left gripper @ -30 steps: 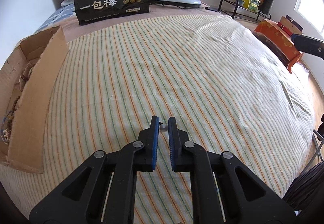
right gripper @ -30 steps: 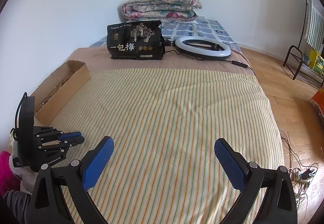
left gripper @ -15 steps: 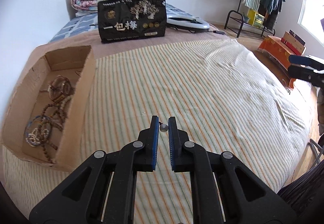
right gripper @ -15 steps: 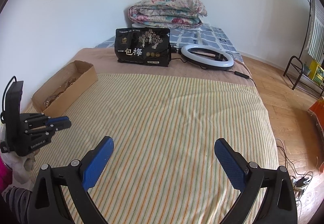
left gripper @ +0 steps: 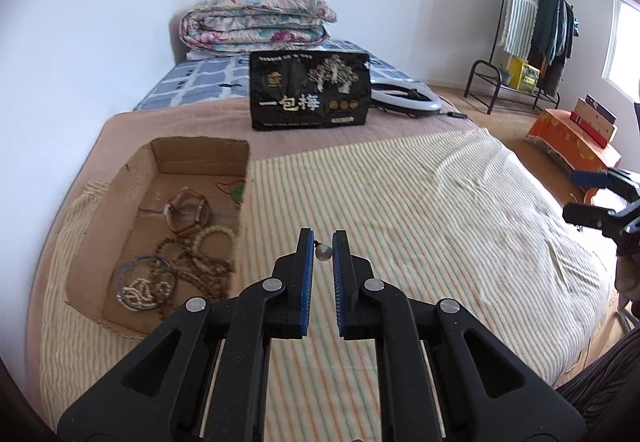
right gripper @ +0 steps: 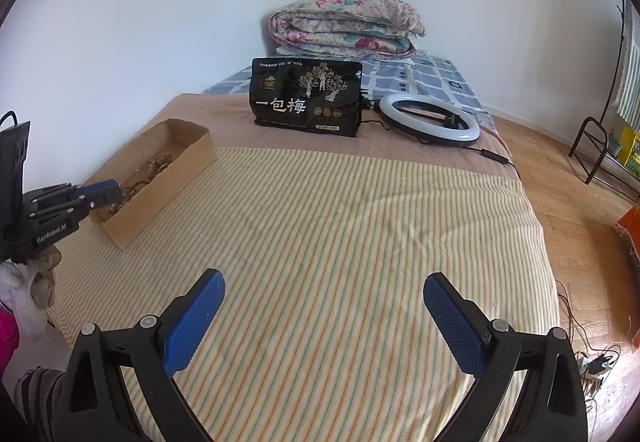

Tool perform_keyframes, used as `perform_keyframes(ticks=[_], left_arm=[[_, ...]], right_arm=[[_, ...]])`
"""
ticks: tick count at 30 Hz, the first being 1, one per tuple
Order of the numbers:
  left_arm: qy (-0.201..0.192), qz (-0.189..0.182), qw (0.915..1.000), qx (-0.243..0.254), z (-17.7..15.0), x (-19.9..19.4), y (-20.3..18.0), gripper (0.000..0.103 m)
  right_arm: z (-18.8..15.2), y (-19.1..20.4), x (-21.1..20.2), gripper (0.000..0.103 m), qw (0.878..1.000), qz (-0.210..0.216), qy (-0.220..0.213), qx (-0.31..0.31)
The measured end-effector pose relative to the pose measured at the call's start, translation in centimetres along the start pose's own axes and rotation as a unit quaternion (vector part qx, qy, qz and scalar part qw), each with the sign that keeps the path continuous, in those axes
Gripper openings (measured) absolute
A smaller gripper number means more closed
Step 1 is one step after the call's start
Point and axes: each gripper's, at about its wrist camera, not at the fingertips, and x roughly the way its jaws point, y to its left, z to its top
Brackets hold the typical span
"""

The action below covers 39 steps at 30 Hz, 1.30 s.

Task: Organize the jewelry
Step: 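Carry the pearl in the left tool over the box, then open the left tool to drop the pearl into the box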

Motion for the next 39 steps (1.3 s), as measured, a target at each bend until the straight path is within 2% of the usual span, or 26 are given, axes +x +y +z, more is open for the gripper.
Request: perform_keyframes(ticks=[9, 17, 20, 21, 22, 24, 39], left_arm=[[-0.021, 0.040, 0.9986, -0.029, 1.0, -1.3, 5.0, 0.008], [-0.015, 0.080, 0.9945, -0.066, 1.0, -1.0, 9.1, 0.008], [-0.010, 0.083, 0.9935, -0.077, 0.8, -0.8, 10.1, 0.008], [-0.008, 0.089, 0.9928, -0.080, 0.8, -0.7, 10.3, 0.014], [-0.008, 0.091, 0.9925, -0.081, 0.7, -0.7, 10.5, 0.028], [-0.012, 0.093, 0.9918, -0.087, 0.5, -0.9, 10.7, 0.041], [-0.028, 0.103, 0.9890, -0.102, 0.6, -3.4, 10.5, 0.041]], right_arm=[[0.7, 2.6, 0.4, 0.101, 1.000, 0.005, -0.001, -0.009], [1.4, 5.0, 1.4, 0.101, 1.000, 0.020, 0.000, -0.018], [1.5, 5.5, 1.8, 0.101, 1.000, 0.023, 0.003, -0.020], [1.5, 5.6, 1.9, 0.101, 1.000, 0.023, 0.003, -0.021], [1.5, 5.7, 2.0, 0.101, 1.000, 0.023, 0.004, -0.022], [1.5, 5.9, 2.1, 0.101, 0.999, 0.022, 0.004, -0.023], [1.7, 5.7, 1.6, 0.101, 1.000, 0.020, -0.006, -0.014]])
